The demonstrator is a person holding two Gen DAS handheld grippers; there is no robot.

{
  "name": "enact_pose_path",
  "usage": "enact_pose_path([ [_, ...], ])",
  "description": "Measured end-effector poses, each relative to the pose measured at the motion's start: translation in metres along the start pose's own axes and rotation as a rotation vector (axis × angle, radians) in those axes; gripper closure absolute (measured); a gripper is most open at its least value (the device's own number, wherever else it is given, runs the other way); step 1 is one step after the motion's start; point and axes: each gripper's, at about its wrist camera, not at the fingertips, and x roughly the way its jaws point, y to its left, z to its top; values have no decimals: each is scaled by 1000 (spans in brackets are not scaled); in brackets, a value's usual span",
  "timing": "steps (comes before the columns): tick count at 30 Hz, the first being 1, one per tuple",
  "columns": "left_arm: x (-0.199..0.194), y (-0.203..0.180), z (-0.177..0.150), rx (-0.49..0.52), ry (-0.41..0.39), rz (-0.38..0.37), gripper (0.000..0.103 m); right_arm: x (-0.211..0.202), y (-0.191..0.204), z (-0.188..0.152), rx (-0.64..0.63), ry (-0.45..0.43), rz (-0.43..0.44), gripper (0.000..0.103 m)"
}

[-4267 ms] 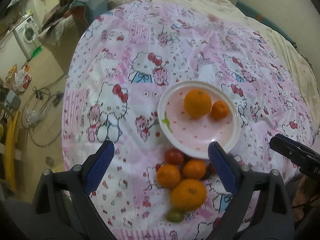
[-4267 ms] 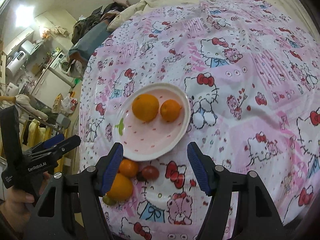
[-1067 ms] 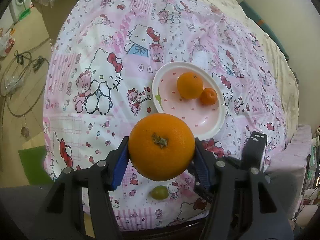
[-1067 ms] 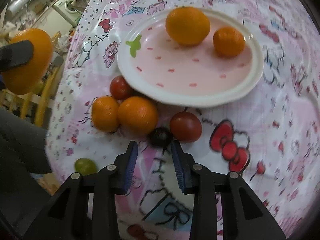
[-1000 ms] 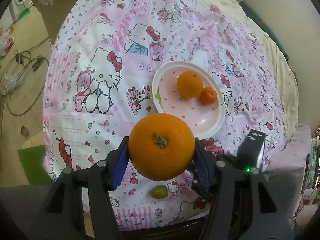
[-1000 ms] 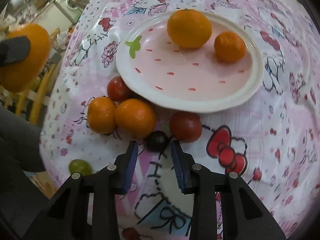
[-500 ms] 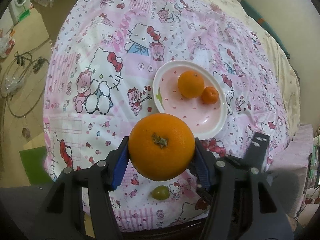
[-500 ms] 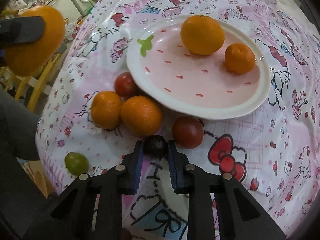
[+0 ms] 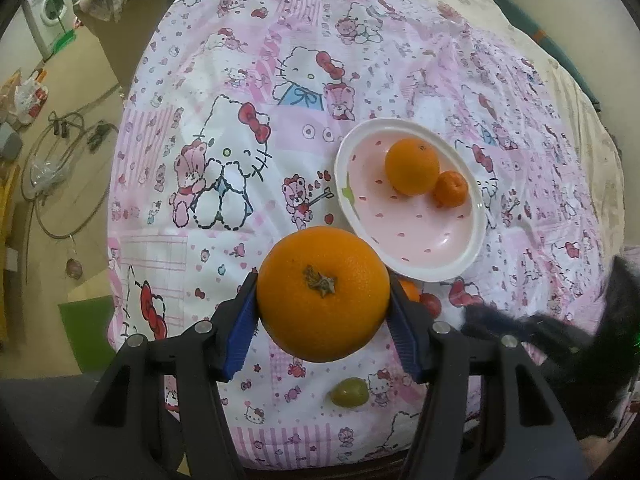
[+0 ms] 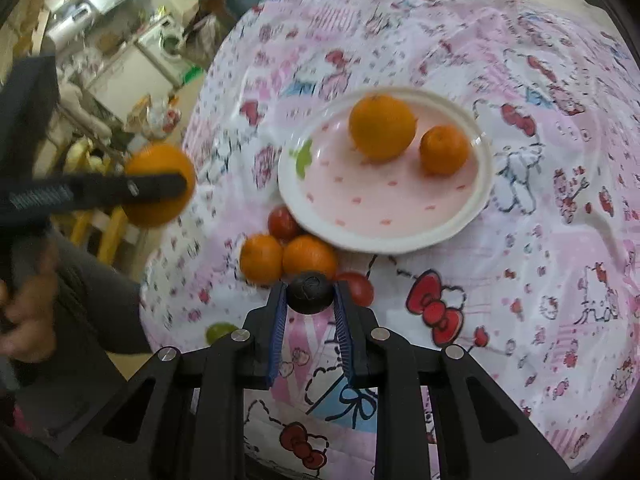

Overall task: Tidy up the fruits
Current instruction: 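Lift the large orange with the left gripper while the right gripper grasps a dark cherry tomato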

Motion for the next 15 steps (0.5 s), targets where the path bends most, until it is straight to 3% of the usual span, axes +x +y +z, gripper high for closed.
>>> enact_pose_path([
  [6, 9, -14, 14, 45, 1, 23, 47, -28, -21, 29, 51, -103, 11, 78],
  [15, 47, -43, 37, 112, 32, 45, 47, -31, -62, 74, 112, -133, -3, 78],
])
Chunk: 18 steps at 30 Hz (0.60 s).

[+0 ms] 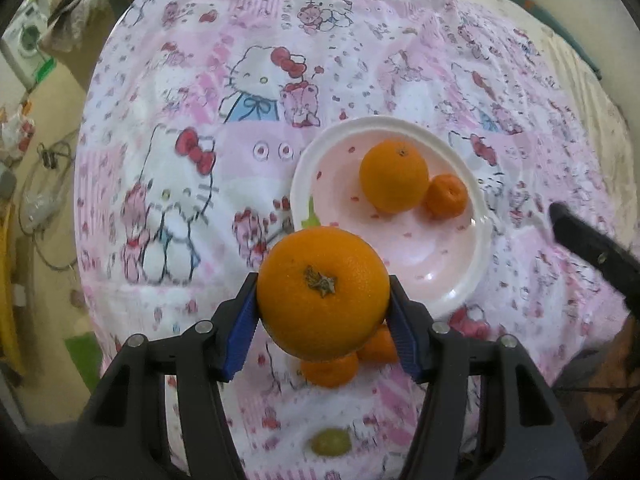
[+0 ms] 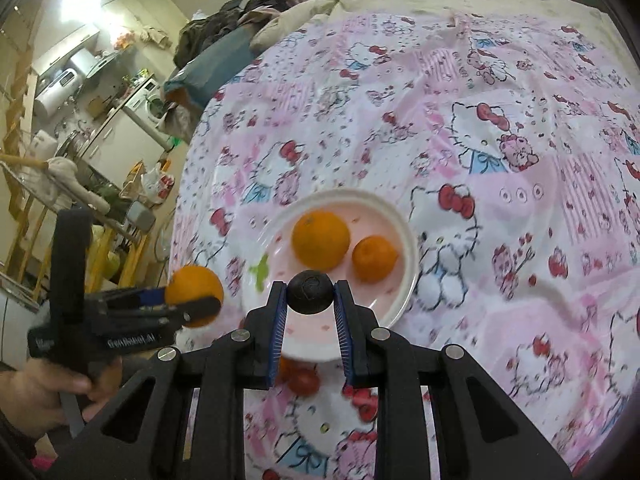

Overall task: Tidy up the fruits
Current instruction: 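Place the orange on the plate with the left gripper while the right gripper drops the tomato there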

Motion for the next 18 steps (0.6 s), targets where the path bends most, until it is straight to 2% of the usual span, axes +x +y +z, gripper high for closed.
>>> enact_pose_path([
  [9, 35, -6, 32, 27, 5, 21, 47, 28, -19, 28, 3, 27, -16, 78],
  [15, 55, -12, 44, 42, 21, 11, 48, 54, -32, 43, 18, 61, -28, 78],
  [18, 61, -16, 48, 65, 16, 29, 48, 66, -39, 48, 23, 80, -37, 78],
])
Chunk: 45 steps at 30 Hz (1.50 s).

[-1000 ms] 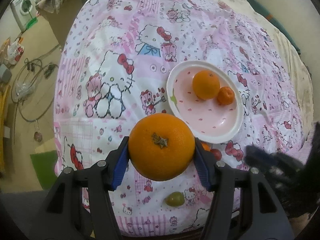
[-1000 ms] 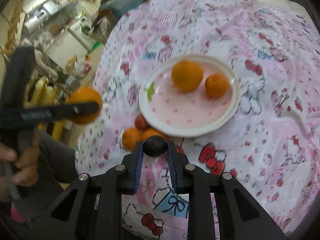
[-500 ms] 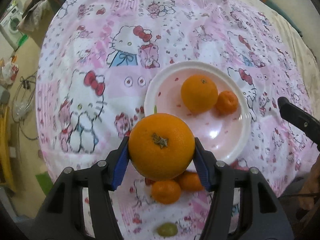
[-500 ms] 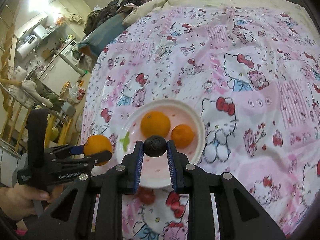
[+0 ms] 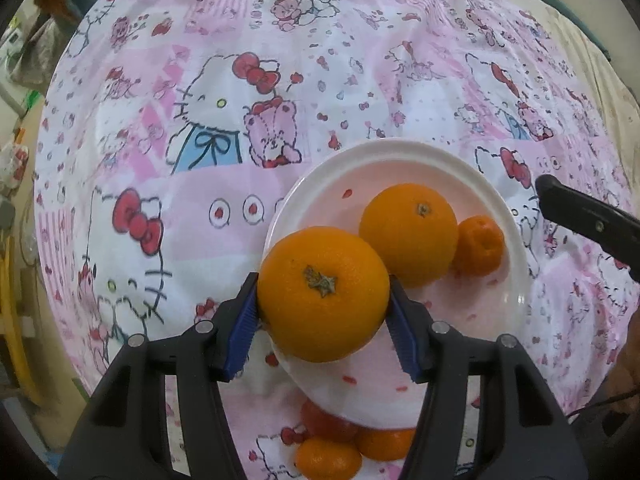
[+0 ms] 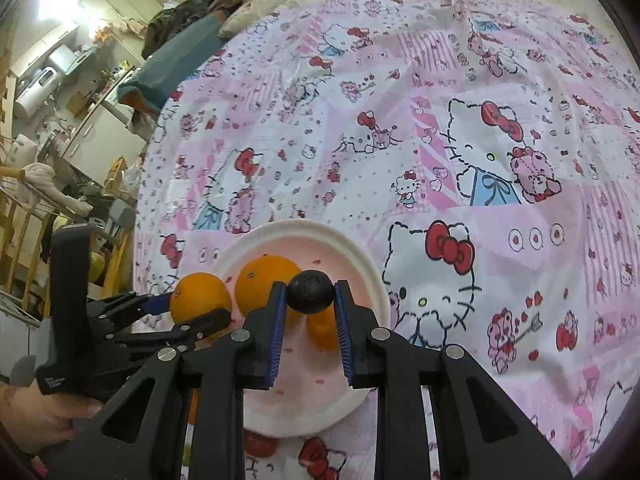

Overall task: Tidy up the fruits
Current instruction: 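Place the orange on the plate with the left gripper while the right gripper drops the tomato there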

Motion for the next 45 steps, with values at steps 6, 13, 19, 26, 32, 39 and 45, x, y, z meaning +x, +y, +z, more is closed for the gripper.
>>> enact_pose_path([
  [6, 5, -1, 11, 2, -14, 0, 48, 20, -9, 8, 30, 38, 5, 78],
  [13, 5, -3, 12, 5, -12, 17, 46, 34, -6, 8, 28, 56, 12, 77],
  [19, 6, -2, 12, 7, 1, 24, 45, 34, -11, 8, 50, 53, 25, 76],
  [26, 6, 1, 13, -10, 11, 18, 44, 32, -10, 8, 54, 51, 35, 75],
  [32, 6, 0, 13, -2, 14, 26, 33, 29, -12, 11, 69, 35, 40, 73],
  [39, 4, -6, 9, 33, 17, 41, 32, 23, -15, 11, 89, 11, 40, 41],
  [45, -8, -3, 11, 19, -33, 31, 22, 14, -12, 11, 86, -6, 38, 41],
])
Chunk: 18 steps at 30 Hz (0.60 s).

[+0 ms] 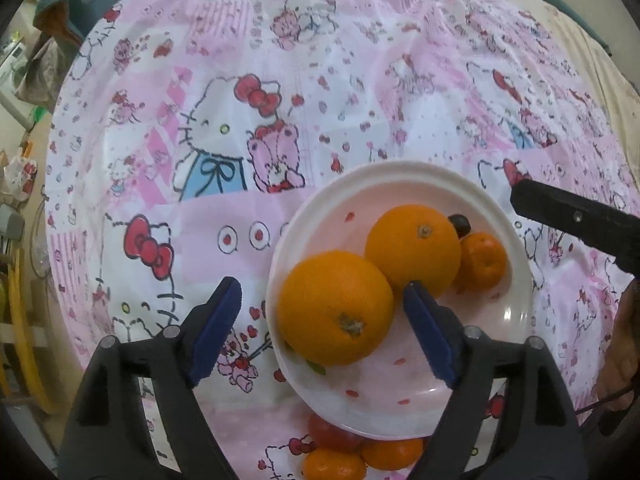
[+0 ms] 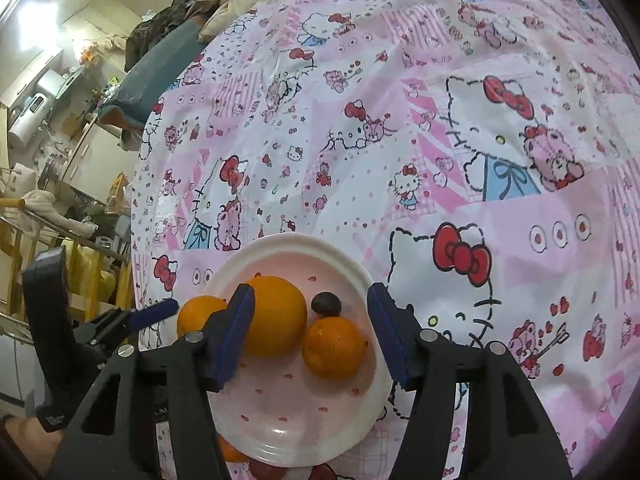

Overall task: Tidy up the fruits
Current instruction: 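Place the orange on the plate with the left gripper while the right gripper drops the tomato there, then open both grippers and withdraw them from the plate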

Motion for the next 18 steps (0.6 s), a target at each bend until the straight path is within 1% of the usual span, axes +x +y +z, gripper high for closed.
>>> enact_pose_path([
  [10, -24, 8, -5, -25, -50, -18, 22, -28, 10, -12, -14, -54, -2, 41],
  [14, -40, 12, -11, -38, -98, -34, 22, -41, 15, -20, -13, -70, -2, 41],
  [18, -57, 15, -19, -7, -157, -1, 22, -55, 25, -31, -49, -95, -20, 41],
])
